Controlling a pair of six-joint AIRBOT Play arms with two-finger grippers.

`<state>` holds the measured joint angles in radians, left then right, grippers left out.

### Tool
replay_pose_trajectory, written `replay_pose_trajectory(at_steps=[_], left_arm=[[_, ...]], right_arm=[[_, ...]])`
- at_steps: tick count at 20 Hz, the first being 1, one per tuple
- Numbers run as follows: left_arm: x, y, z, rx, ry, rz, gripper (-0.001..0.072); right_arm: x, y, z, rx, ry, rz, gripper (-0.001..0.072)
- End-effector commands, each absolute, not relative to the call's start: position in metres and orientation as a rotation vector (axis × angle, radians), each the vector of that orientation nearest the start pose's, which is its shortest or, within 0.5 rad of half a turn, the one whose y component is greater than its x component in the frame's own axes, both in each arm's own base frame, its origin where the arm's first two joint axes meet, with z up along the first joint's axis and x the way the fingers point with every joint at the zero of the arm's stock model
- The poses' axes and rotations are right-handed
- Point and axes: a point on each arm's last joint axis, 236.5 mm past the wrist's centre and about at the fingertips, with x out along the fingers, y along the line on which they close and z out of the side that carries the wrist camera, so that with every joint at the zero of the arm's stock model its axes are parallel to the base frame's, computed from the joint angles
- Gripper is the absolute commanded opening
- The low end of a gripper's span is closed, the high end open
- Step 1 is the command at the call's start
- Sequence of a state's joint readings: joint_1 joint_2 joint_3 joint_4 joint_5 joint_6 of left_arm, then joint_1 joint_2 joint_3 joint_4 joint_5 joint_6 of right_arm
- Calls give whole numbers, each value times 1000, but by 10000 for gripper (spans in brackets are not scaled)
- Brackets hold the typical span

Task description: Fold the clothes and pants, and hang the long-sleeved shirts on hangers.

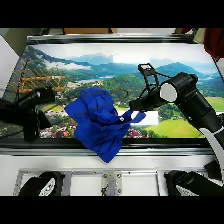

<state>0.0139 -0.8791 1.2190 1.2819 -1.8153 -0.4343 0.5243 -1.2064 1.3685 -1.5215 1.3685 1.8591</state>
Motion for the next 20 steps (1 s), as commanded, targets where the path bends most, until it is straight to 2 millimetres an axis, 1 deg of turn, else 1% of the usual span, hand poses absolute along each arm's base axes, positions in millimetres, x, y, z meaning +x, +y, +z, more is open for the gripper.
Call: replay_pose_trajectory(at_steps=[1,4,6,7,9,13,15,18,20], left_arm=[[168,-63,105,812,1114,-1134,10],[152,-67,85,803,1153,-1181,10],[150,-73,71,802,1185,-1237,11],[155,-76,67,803,1189,-1246,10],[172,-82,63,812,1173,-1245,10],[200,-80,78,786,1178,-1207,9],[208,-77,79,774,1187,-1196,10],[212,-77,69,749,1229,-1218,9],[218,-77,61,739,1246,-1223,9]], right_arm=[[320,199,96,-32,1244,318,9],[320,199,96,-32,1244,318,9],[320,199,96,-33,1244,318,9],[320,199,96,-32,1244,318,9],[320,199,96,-33,1244,318,9],[320,199,96,-32,1244,318,9],[320,199,96,-32,1244,318,9],[320,199,96,-32,1244,318,9],[320,199,96,-32,1244,318,9]])
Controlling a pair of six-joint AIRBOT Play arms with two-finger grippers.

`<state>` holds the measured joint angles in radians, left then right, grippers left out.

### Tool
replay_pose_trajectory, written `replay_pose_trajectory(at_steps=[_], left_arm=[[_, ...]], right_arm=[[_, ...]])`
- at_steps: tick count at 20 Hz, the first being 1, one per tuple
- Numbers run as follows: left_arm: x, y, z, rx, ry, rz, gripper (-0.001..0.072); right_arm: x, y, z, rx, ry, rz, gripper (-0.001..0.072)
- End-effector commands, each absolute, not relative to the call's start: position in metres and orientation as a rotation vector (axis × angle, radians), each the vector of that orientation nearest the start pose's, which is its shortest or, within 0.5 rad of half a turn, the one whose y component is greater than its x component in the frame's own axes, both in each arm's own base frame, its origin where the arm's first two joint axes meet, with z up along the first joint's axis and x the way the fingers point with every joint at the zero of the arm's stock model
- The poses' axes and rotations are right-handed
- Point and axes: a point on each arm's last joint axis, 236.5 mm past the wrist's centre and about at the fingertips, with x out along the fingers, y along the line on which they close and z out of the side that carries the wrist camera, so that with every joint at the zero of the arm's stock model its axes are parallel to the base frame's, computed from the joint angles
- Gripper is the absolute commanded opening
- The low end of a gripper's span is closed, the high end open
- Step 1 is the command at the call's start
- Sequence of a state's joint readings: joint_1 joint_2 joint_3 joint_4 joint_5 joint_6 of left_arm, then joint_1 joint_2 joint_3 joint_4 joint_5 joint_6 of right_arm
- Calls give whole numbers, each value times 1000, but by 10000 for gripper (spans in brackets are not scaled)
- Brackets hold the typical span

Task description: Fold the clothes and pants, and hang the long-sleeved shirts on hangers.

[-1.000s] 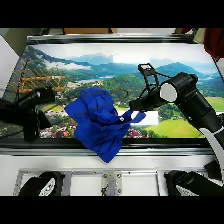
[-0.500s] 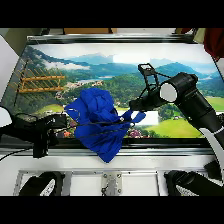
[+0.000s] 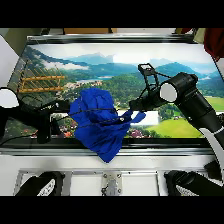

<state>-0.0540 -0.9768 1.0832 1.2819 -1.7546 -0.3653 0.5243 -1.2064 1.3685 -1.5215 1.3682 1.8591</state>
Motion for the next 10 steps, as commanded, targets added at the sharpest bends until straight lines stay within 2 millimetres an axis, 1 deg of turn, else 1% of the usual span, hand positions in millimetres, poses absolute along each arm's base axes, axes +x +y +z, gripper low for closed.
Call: replay_pose_trajectory(at_steps=[1,5,8,10], left_arm=[[222,-78,57,734,1250,-1222,10],[230,-84,43,690,1274,-1252,10],[233,-98,39,628,1255,-1295,10],[233,-102,38,604,1252,-1312,9]], right_arm=[[320,199,96,-32,1244,318,9],[320,199,96,-32,1244,318,9],[320,199,96,-33,1245,317,9],[320,199,95,-33,1246,317,9]])
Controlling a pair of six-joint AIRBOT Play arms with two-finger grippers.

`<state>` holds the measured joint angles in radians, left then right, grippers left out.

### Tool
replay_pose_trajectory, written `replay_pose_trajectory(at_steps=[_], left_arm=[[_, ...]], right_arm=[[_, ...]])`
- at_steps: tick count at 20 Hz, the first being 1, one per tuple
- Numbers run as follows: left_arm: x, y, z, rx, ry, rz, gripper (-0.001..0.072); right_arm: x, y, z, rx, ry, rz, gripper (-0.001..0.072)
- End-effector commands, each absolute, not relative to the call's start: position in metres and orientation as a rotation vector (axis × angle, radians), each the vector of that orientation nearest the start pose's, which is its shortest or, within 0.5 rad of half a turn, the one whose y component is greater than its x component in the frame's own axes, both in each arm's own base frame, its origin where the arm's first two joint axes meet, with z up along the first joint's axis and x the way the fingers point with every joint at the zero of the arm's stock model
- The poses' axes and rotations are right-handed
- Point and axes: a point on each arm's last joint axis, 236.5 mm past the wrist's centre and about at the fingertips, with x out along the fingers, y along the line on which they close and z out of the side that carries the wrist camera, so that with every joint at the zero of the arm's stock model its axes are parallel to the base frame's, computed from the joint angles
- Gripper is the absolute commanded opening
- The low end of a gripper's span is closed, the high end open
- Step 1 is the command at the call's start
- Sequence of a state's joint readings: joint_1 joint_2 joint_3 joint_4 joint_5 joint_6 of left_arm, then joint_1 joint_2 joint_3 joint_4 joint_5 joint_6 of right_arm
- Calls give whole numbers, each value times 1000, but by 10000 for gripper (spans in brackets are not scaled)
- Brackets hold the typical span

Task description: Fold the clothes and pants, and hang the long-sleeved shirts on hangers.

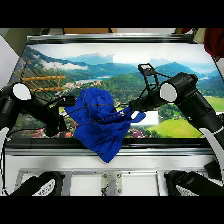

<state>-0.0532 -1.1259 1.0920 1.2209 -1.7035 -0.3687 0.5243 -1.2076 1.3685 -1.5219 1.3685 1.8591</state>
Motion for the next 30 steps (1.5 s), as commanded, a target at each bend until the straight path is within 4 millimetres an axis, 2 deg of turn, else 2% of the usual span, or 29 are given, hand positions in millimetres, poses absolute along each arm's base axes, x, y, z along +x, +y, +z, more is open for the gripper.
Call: replay_pose_trajectory(at_steps=[1,8,10,19,23,26,30], left_arm=[[234,-102,38,604,1253,-1312,10],[231,-102,38,603,1263,-1320,10],[231,-101,38,603,1263,-1319,10],[232,-102,37,606,1259,-1315,9],[240,-118,35,667,1203,-1322,9],[257,-135,32,719,1121,-1296,10],[250,-148,17,719,1166,-1366,10]], right_arm=[[320,199,94,-33,1248,317,10],[321,199,93,-36,1252,316,9],[323,196,94,-87,1235,338,9],[334,197,116,-92,1171,340,9],[327,211,119,-72,1181,414,9],[319,224,122,-44,1193,470,9],[323,229,142,-27,1145,489,9]])
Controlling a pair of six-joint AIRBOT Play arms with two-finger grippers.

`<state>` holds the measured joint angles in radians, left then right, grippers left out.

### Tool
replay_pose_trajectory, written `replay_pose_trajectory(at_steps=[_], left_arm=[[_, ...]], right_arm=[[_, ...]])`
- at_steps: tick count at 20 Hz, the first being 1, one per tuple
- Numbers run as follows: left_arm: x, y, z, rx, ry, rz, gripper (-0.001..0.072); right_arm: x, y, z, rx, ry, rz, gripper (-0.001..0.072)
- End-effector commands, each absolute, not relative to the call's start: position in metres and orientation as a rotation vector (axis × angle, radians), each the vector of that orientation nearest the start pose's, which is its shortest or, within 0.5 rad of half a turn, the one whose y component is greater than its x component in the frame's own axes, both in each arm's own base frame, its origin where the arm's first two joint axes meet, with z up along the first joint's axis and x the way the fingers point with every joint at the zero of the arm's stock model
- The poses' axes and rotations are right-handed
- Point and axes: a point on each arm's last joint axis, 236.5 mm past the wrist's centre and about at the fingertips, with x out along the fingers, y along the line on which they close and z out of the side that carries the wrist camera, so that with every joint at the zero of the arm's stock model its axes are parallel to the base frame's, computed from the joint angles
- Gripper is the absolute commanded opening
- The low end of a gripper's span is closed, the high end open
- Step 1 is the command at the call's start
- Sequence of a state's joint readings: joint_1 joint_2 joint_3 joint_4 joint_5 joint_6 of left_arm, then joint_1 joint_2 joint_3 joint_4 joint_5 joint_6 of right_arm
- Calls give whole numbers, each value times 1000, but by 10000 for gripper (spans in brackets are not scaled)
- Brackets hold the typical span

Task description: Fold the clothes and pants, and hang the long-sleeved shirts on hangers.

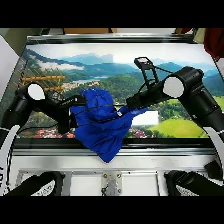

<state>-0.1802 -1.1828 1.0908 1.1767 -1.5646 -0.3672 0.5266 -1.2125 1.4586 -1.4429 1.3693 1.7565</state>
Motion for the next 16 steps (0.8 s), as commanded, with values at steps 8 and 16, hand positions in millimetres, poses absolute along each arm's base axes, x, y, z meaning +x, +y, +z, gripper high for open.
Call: replay_pose_trajectory(at_steps=[8,16], left_arm=[[264,-188,9,570,1090,-1405,10],[259,-191,8,579,1098,-1426,10]], right_arm=[[303,266,164,33,1133,621,8],[300,298,176,34,1044,695,11]])
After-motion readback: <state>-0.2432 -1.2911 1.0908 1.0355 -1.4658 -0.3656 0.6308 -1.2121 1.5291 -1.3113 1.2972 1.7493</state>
